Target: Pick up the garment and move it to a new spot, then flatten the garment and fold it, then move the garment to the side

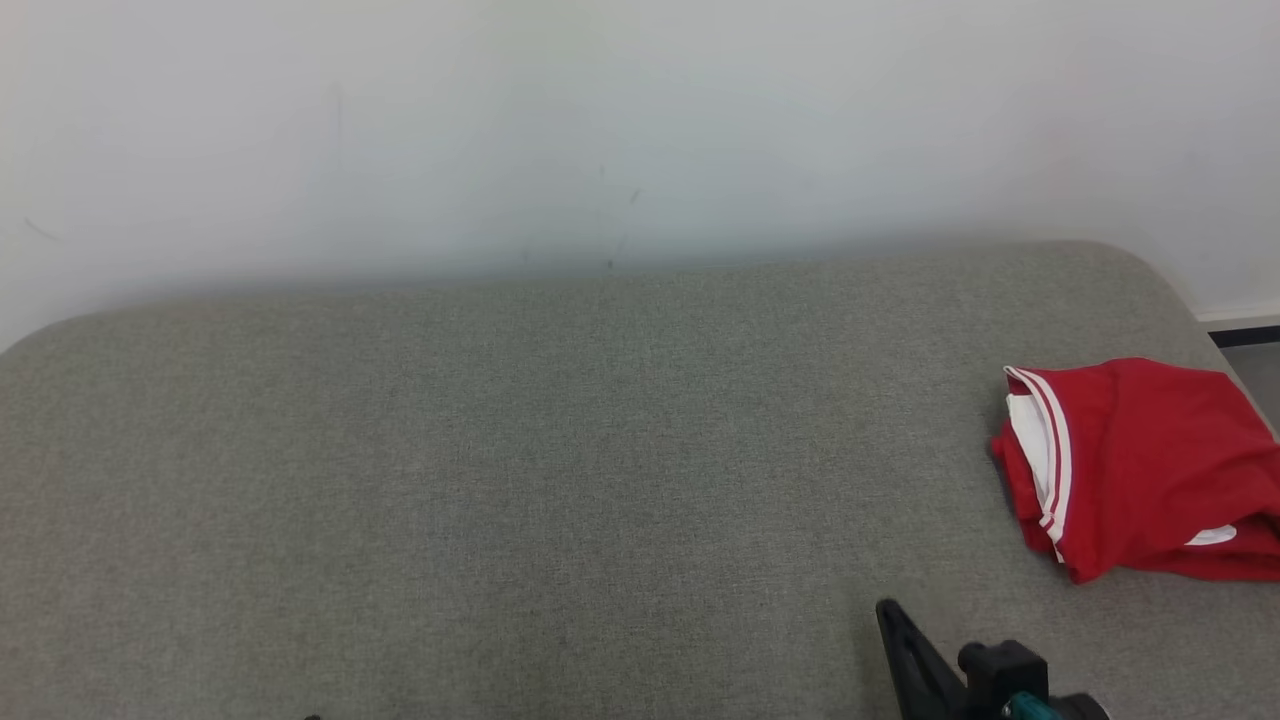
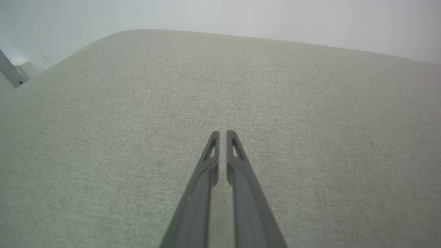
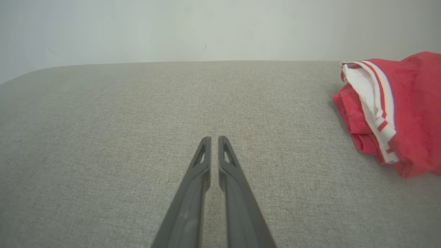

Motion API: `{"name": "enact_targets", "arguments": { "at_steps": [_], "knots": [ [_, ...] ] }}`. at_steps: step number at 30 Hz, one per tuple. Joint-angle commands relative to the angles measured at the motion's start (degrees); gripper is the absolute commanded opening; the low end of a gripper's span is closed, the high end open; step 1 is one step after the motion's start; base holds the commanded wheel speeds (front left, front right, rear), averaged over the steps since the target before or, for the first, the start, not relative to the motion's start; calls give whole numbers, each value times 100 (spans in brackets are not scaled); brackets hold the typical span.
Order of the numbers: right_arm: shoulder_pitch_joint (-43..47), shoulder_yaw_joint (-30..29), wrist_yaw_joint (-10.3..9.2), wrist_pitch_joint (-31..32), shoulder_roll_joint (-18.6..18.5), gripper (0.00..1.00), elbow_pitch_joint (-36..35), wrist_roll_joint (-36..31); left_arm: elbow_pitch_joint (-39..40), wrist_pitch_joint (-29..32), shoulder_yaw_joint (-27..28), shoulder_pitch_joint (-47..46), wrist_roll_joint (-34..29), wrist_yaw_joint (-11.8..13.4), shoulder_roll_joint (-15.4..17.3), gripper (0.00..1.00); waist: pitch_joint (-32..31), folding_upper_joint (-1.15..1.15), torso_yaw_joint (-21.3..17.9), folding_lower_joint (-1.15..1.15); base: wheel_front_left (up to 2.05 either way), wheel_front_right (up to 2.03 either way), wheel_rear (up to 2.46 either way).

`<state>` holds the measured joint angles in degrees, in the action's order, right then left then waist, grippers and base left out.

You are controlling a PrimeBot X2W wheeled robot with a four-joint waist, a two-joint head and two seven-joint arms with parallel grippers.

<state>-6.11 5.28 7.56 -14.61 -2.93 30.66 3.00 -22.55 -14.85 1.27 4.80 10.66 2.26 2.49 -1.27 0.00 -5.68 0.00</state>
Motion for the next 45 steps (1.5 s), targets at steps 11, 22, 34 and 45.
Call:
{"name": "enact_targets", "arguments": {
  "at_steps": [11,22,34,45],
  "knots": [
    [-22,-186,-1,309,1,0,-198,1210,80,316,99,-184,1106,-133,6,0,11,0,45,0,0,0,0],
    [-11,-322,-2,568,2,0,-447,2395,222,577,147,-317,2190,-263,13,0,24,0,95,0,0,0,0],
    [-17,-470,-4,834,2,0,-665,3528,340,845,212,-464,3226,-387,20,0,38,0,150,0,0,0,0],
    [-22,-592,-5,1054,3,0,-840,4442,433,1063,264,-580,4065,-490,27,0,51,0,200,0,0,0,0]
  ]
}}
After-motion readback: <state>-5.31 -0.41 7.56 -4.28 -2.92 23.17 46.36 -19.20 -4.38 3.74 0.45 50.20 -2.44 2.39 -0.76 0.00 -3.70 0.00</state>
